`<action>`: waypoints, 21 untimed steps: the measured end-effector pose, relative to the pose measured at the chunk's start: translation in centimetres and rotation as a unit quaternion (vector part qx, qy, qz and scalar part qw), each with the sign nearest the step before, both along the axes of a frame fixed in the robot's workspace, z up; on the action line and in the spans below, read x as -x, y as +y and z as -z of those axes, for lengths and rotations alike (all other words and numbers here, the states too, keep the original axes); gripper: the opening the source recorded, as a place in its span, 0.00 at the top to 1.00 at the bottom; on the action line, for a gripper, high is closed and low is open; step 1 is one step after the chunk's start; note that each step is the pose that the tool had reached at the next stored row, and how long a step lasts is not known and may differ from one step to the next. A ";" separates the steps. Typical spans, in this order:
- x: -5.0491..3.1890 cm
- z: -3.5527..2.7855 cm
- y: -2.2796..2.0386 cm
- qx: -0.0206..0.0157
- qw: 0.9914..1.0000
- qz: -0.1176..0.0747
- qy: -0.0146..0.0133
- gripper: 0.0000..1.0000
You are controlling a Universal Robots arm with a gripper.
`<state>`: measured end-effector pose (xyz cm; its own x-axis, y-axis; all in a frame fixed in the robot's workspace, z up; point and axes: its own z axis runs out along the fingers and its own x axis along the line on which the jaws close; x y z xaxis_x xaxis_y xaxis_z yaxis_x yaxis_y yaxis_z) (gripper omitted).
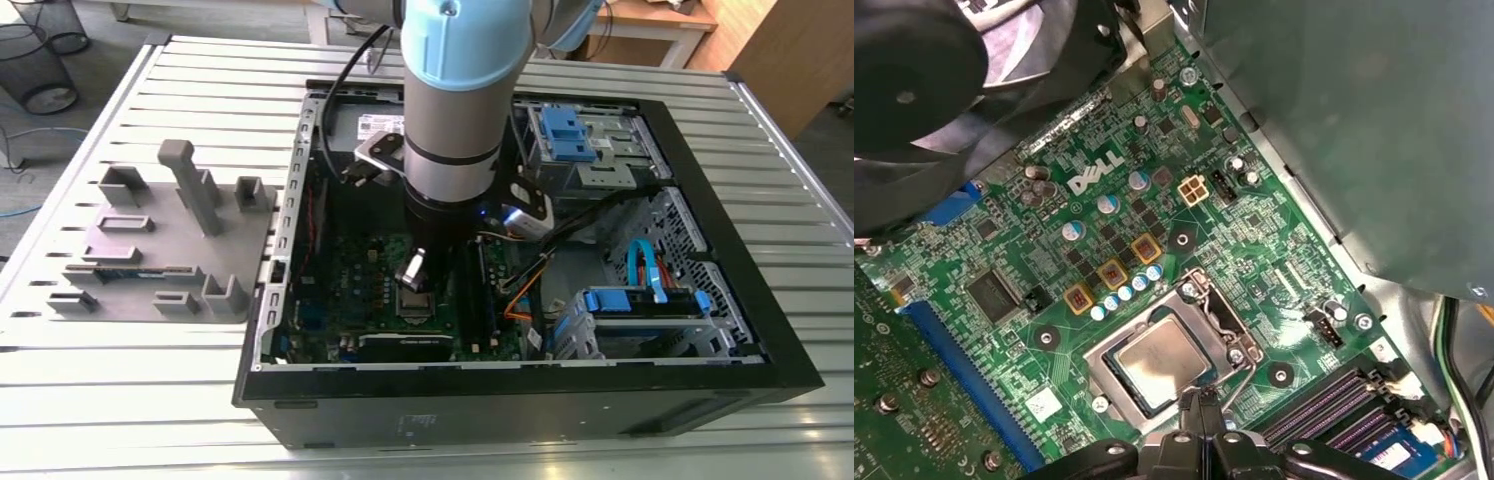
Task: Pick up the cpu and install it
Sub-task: 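Install the first cpu locking lever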
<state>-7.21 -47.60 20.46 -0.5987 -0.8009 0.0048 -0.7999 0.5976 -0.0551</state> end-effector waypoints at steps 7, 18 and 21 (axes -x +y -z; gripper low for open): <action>0.01 0.47 -0.02 0.002 1.000 0.013 0.000 0.89; 0.00 0.77 -0.03 0.002 0.997 0.074 0.000 0.89; 0.00 0.79 -0.04 0.002 0.997 0.083 0.000 0.89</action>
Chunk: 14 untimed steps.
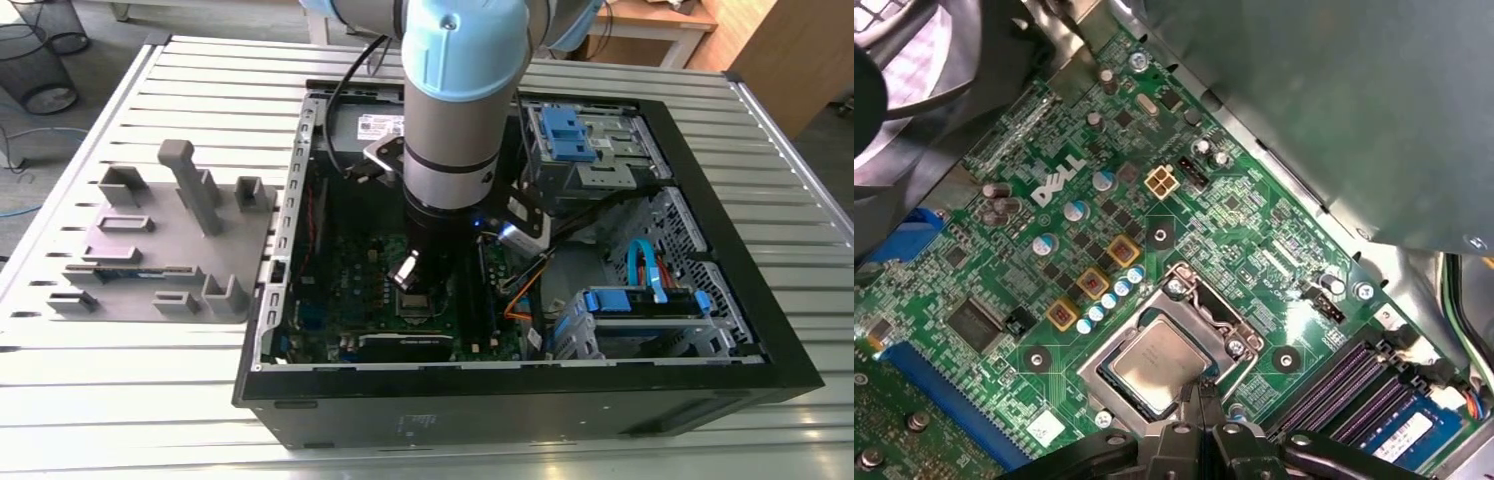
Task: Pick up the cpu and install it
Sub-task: 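Install the first cpu locking lever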
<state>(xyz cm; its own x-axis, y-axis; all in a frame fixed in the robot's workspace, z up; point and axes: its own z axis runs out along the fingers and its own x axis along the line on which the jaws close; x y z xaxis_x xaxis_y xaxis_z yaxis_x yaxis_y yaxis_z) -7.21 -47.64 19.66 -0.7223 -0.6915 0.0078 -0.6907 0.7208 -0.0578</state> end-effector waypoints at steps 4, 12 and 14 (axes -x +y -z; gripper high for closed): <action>-0.01 0.04 -0.08 -0.001 1.000 0.000 0.000 0.89; 0.00 0.07 -1.02 0.000 1.000 0.000 0.000 0.89; -0.03 0.12 -1.06 0.000 1.000 0.000 0.000 0.89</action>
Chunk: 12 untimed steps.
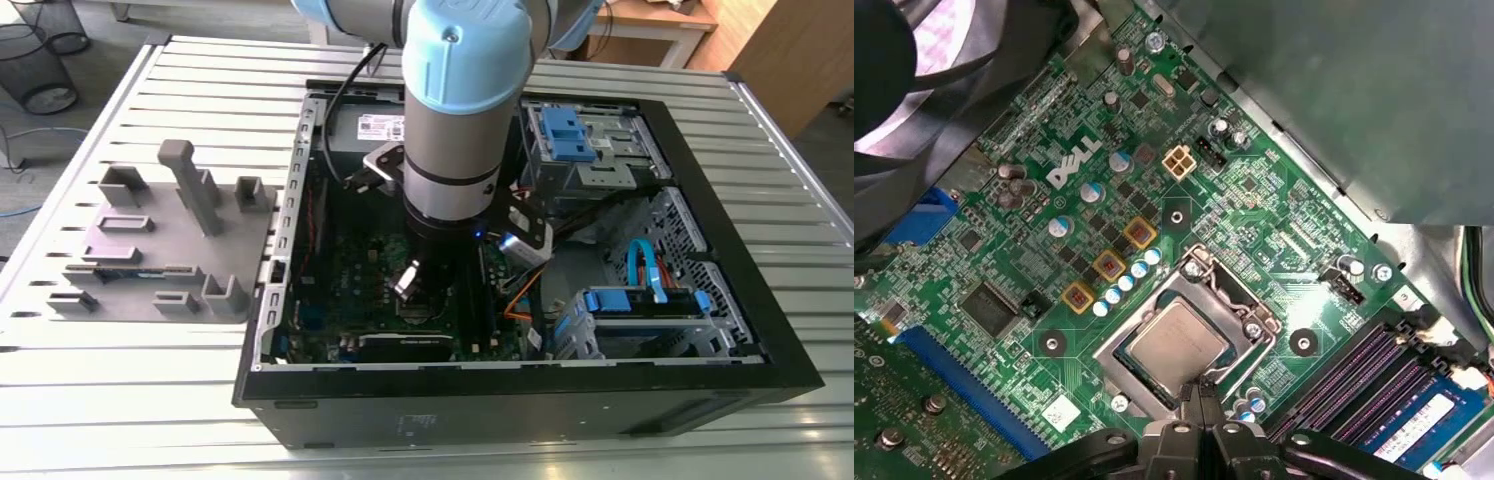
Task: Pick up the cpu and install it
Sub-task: 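Install the first cpu locking lever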
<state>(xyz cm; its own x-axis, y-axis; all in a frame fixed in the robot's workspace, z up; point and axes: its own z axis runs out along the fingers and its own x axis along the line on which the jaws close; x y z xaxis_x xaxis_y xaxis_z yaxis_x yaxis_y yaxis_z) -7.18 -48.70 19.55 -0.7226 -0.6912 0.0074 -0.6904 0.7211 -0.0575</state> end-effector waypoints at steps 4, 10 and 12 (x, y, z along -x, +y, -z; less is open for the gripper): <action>-0.05 0.06 -0.13 0.000 1.000 0.001 0.000 0.89; -0.05 0.22 -0.42 -0.003 1.000 0.001 0.000 0.89; -0.06 0.22 -0.43 -0.003 1.000 0.001 0.000 0.89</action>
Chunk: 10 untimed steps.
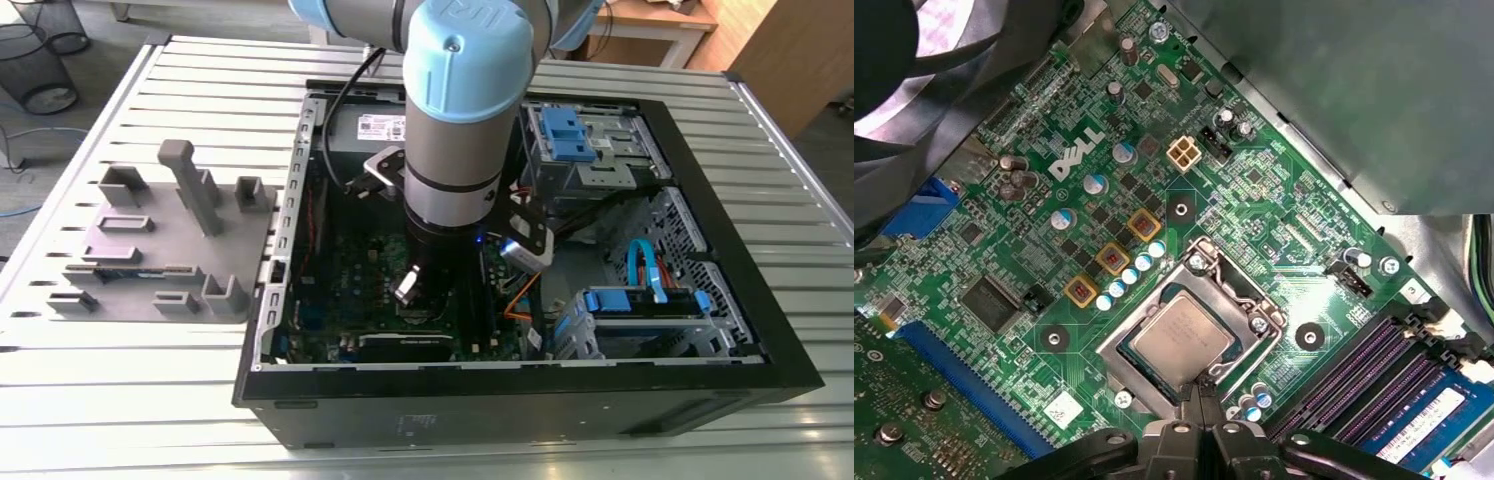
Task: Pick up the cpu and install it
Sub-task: 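Install the first cpu locking lever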
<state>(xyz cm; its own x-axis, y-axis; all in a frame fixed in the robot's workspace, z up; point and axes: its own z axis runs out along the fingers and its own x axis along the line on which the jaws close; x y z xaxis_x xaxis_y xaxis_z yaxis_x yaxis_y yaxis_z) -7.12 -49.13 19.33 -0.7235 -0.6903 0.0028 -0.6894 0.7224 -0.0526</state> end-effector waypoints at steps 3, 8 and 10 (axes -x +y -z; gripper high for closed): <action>0.00 0.00 0.00 0.000 1.000 0.000 0.000 0.89; -0.22 0.10 0.00 0.000 1.000 0.000 0.000 0.89; -0.31 0.11 -0.01 0.000 1.000 0.000 0.000 0.89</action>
<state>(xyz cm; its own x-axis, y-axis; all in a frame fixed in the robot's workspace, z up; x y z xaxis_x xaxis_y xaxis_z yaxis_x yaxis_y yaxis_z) -6.82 -49.14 19.21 -0.7235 -0.6903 0.0028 -0.6895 0.7224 -0.0525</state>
